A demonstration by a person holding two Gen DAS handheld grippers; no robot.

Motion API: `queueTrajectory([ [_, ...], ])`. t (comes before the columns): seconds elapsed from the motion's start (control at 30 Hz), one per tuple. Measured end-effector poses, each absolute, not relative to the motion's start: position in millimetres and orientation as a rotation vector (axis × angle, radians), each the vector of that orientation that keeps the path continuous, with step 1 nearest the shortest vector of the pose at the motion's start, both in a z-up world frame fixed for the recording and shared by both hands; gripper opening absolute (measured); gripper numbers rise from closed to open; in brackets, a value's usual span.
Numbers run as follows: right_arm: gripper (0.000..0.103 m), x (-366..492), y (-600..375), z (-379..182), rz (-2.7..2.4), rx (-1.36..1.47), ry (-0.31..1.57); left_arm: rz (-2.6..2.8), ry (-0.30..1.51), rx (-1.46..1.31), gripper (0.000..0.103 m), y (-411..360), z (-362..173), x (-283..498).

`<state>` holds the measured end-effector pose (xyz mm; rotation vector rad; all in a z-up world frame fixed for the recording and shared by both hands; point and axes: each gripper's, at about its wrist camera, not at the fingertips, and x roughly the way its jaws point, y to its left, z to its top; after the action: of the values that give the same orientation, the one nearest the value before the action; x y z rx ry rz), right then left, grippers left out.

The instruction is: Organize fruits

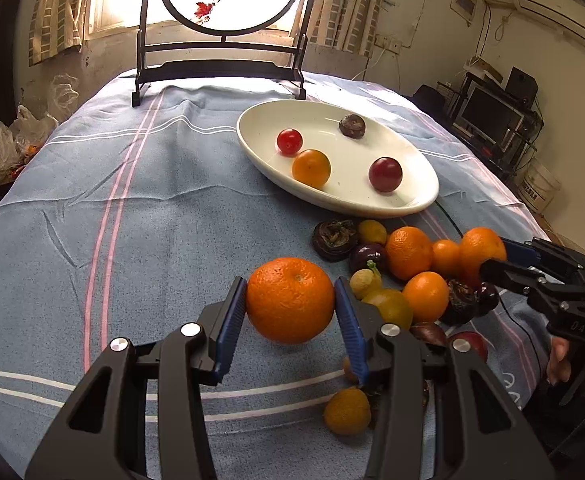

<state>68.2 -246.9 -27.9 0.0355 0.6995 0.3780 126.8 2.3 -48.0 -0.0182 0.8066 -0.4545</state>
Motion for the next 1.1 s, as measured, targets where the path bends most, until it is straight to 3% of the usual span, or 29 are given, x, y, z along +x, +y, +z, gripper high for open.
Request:
queueTrajectory([
  [0.4,0.043,138.2,-327.2,12.4,0.307,0.175,0.647,-0.541,0.744,0.039,0.044,-68.2,7.7,174.0],
  [0.63,0.043,211.4,-320.8,-13.8,0.289,0.177,0.734,-0.536,0.865,0.035,0.044,-115.2,-16.8,249.4],
  [0.73,0.051,224.5,-318.6,-18.7,0.304,0.198,0.721,-0.522,0.909,0.023,0.045,-123.2,-26.5,266.3],
  [0.77,0.062,223.2,-318.8,-17.5,0.293,0.203,0.707,-0.528,0.909,0.003,0.046,-121.5,-25.7,267.6],
  [0.87,0.064,210.3,-320.6,-11.5,0.292,0.202,0.678,-0.523,0.848,-0.006,0.065,-113.9,-11.3,254.6],
  [0.9,0.064,203.3,-321.5,-9.9,0.284,0.196,0.669,-0.517,0.823,0.003,0.067,-110.4,-5.4,247.3],
  [1.1,0.064,141.2,-329.7,-16.4,0.302,0.219,0.663,-0.554,0.779,0.057,0.067,-79.5,6.3,180.9],
])
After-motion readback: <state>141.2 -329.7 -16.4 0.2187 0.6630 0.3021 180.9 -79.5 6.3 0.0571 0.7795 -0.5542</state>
